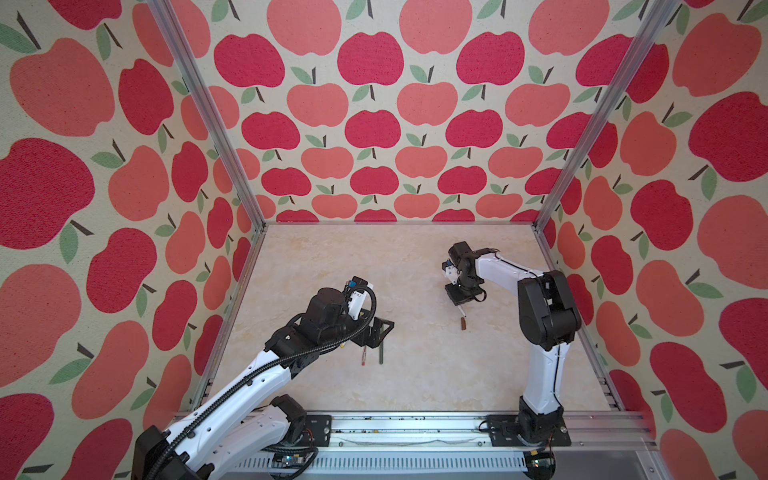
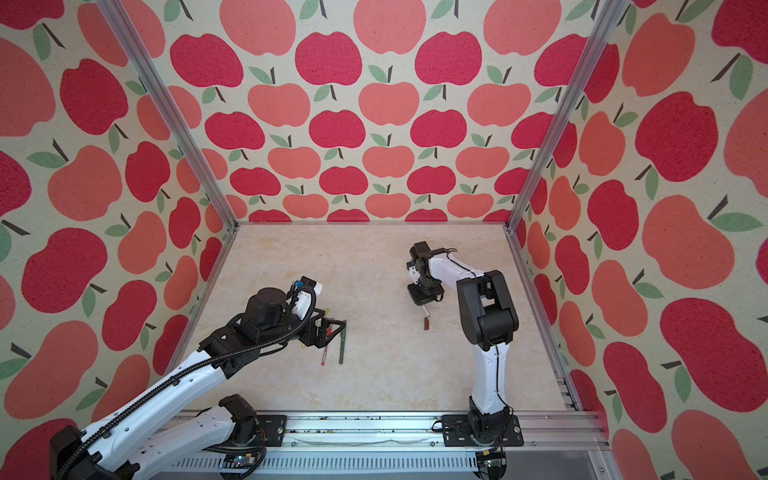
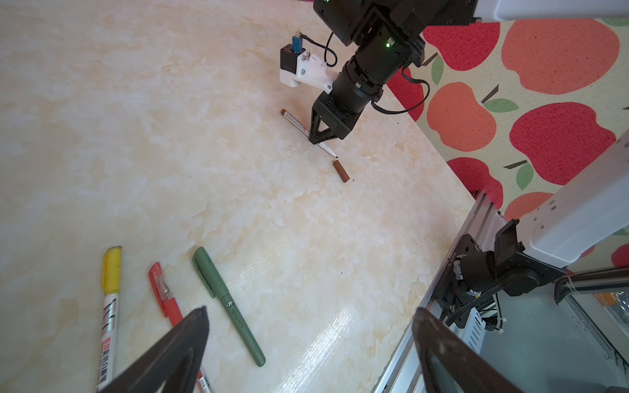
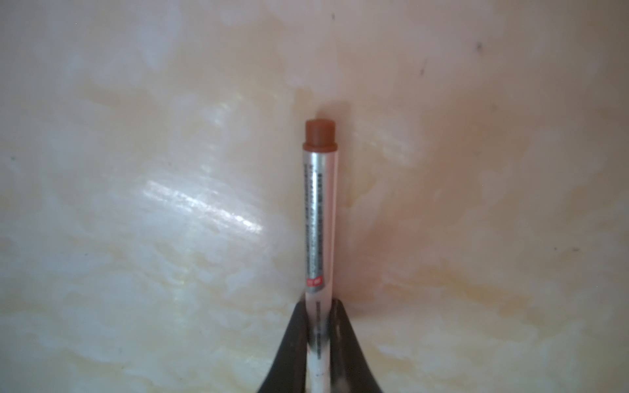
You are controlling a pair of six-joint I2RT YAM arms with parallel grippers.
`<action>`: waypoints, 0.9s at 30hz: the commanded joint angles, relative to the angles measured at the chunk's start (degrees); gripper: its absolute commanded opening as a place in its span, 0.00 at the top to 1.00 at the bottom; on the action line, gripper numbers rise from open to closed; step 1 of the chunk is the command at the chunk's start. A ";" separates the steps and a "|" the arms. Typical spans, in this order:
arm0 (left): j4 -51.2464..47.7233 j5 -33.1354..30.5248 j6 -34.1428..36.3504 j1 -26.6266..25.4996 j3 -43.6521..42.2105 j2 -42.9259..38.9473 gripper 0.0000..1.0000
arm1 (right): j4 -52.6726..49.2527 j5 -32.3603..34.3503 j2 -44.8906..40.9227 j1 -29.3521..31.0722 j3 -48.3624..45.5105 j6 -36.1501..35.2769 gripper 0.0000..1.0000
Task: Insert the pens into the pen caps
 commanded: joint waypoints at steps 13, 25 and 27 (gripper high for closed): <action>5.40 -2.47 3.04 -0.78 -3.38 -3.94 0.08 | 4.81 -10.28 -7.93 2.18 -3.06 -0.46 0.95; 11.70 -5.61 18.71 -4.35 -9.86 -18.79 0.08 | 9.74 -17.74 -24.23 15.63 -13.24 -6.71 0.96; 11.03 -5.03 19.45 -4.32 -9.46 -19.31 0.09 | 9.19 -16.91 -25.89 17.15 -13.47 -7.83 0.96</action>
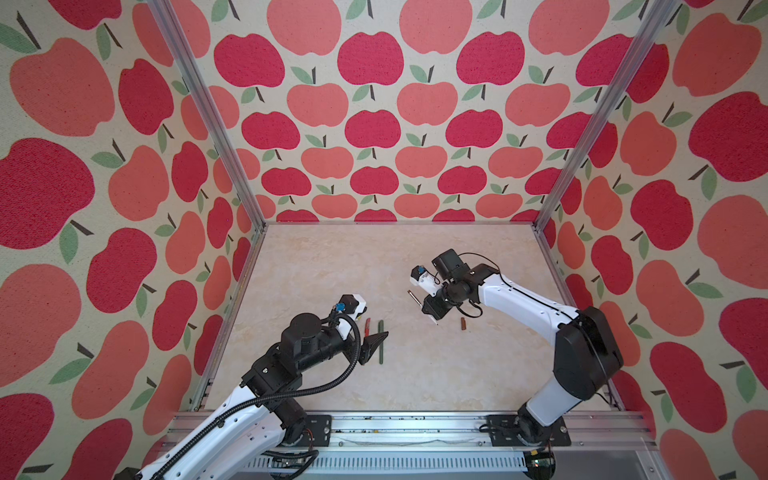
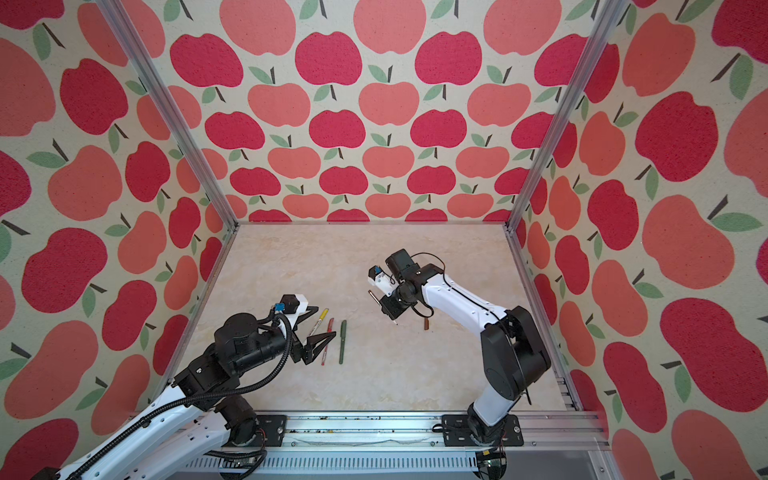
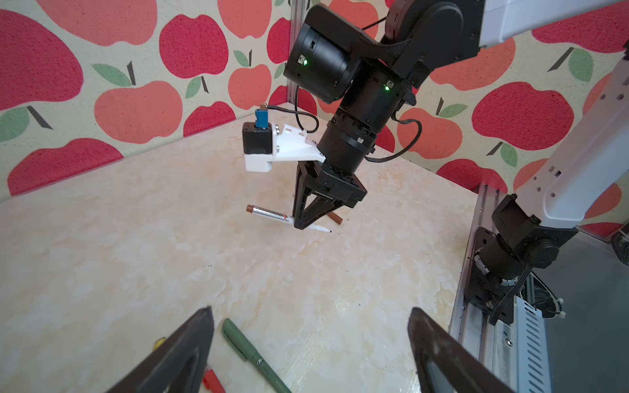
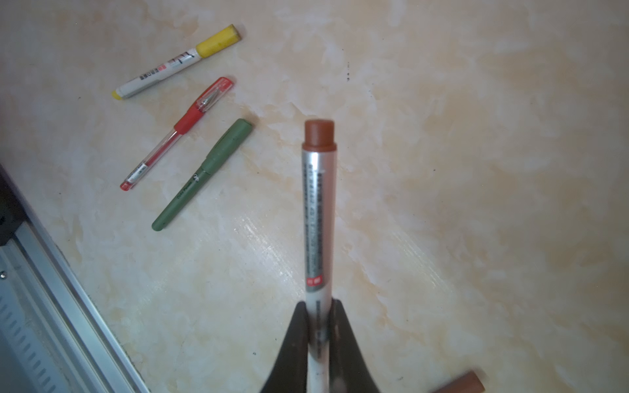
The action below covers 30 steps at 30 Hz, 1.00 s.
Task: Insert the pens into the pen caps
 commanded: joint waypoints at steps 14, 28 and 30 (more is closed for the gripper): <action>-2.44 -5.35 2.05 -0.28 1.81 -2.34 0.10 | -7.69 15.12 3.94 9.28 -1.46 -11.43 0.95; 1.28 -6.35 1.63 -0.43 0.97 -2.68 0.10 | -7.99 16.42 9.06 14.45 -3.48 -14.15 0.91; 1.42 -6.10 1.78 -0.42 1.14 -2.12 0.10 | -7.55 16.40 9.29 14.78 -3.82 -13.94 0.90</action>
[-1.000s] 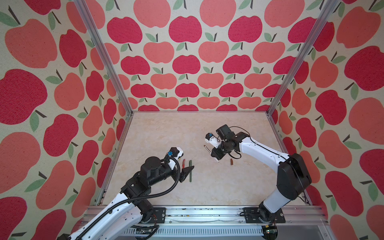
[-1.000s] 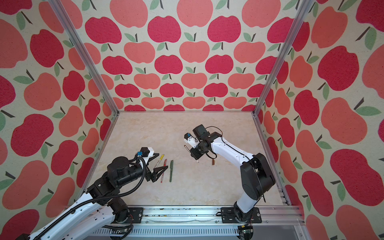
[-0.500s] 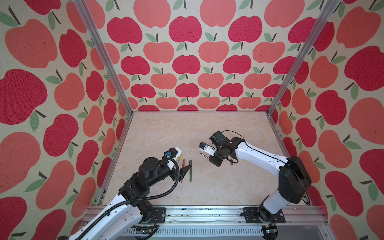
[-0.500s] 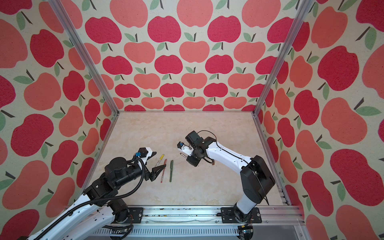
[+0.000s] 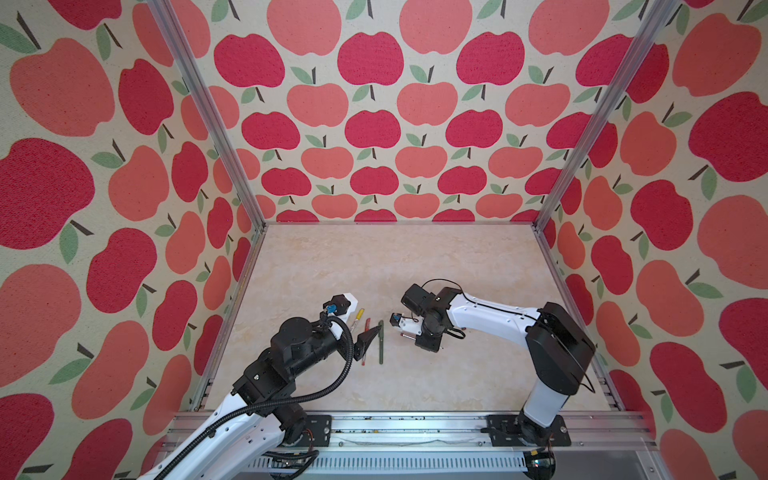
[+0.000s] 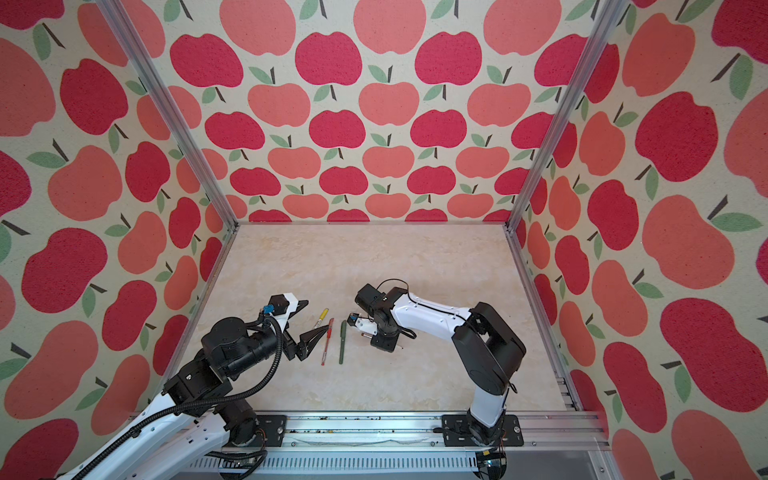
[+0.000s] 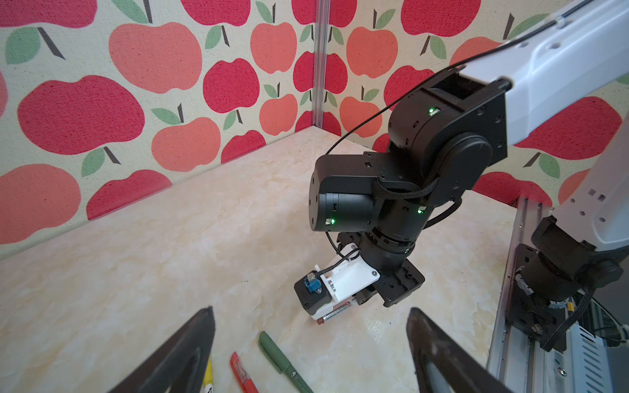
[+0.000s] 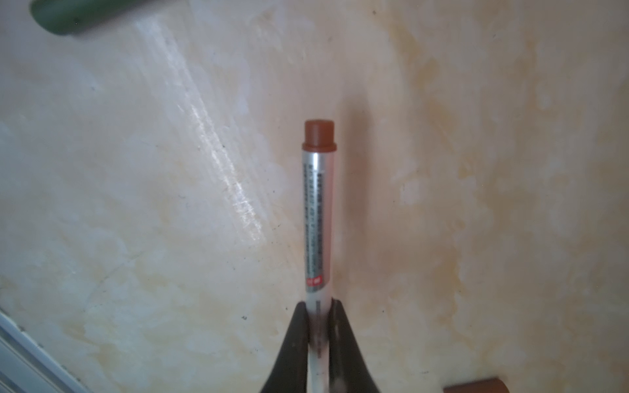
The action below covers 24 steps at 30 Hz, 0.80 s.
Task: Insert the pens into the pen caps
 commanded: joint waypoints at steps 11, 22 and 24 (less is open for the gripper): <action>2.70 -0.33 -0.74 -0.38 0.74 1.93 0.09 | 0.11 0.84 2.25 1.18 -1.93 0.39 0.85; 4.50 -1.01 0.40 -0.37 1.35 3.04 0.09 | 1.31 3.52 2.22 1.17 -2.65 0.56 0.68; 3.51 -0.44 1.80 -0.41 2.46 4.03 0.09 | 1.72 4.18 1.08 1.17 -2.70 0.56 0.65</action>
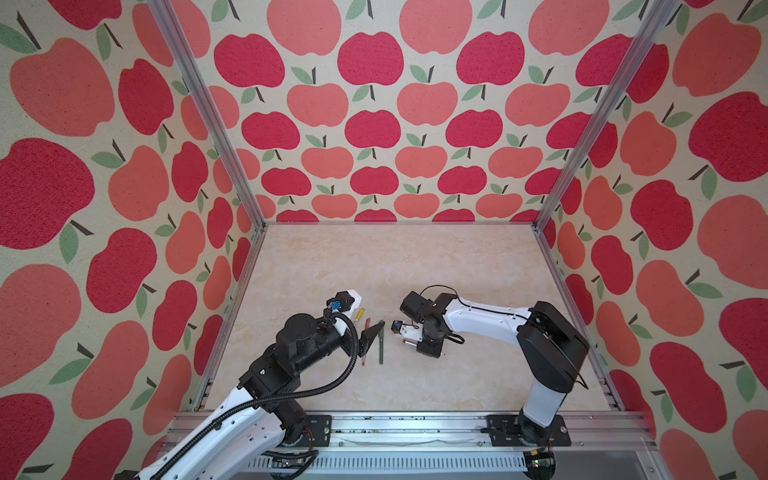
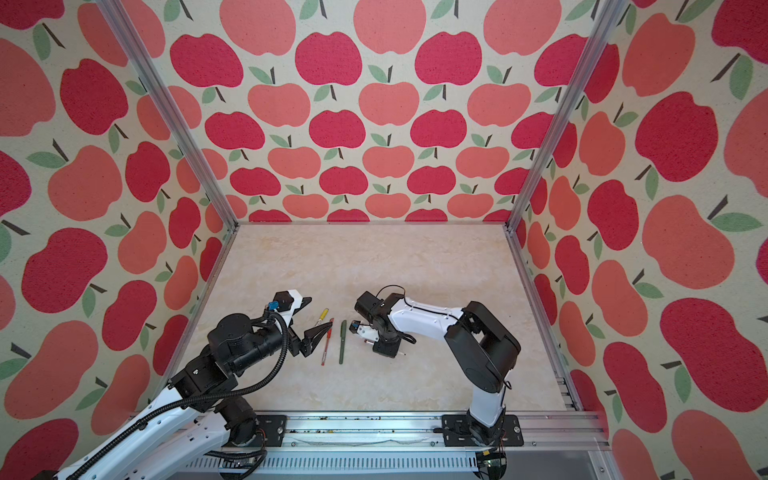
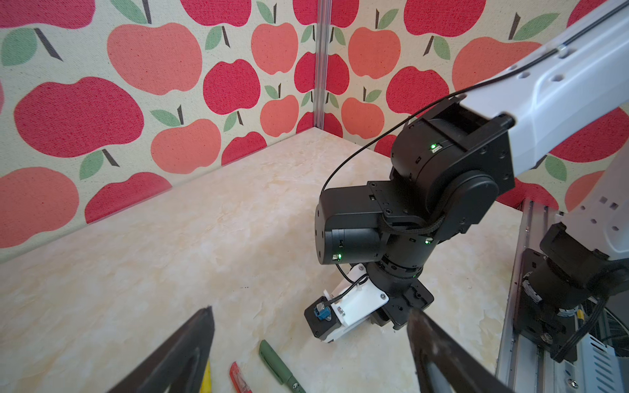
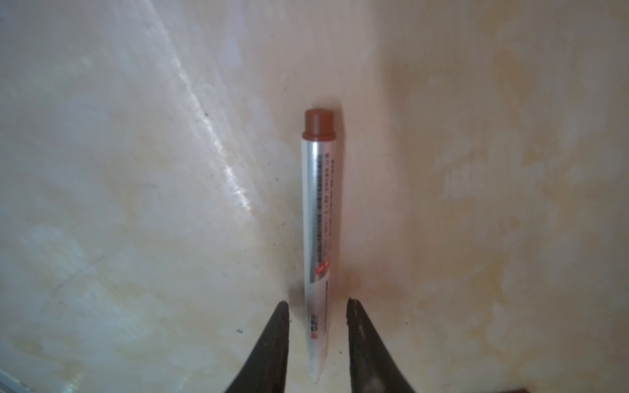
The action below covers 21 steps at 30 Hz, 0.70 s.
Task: Insert the pens into the pen caps
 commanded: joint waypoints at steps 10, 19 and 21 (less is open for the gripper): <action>-12.21 6.14 18.55 -2.12 15.23 11.45 0.09 | 7.39 -8.49 -25.51 -13.65 -2.14 13.72 0.44; -26.82 -1.28 33.48 -9.70 25.18 34.86 0.09 | 13.23 -35.77 -40.16 -42.56 -9.83 46.37 0.42; -28.84 -0.92 34.13 -11.02 27.12 40.71 0.10 | 15.32 -40.05 -41.37 -46.72 -12.67 52.28 0.41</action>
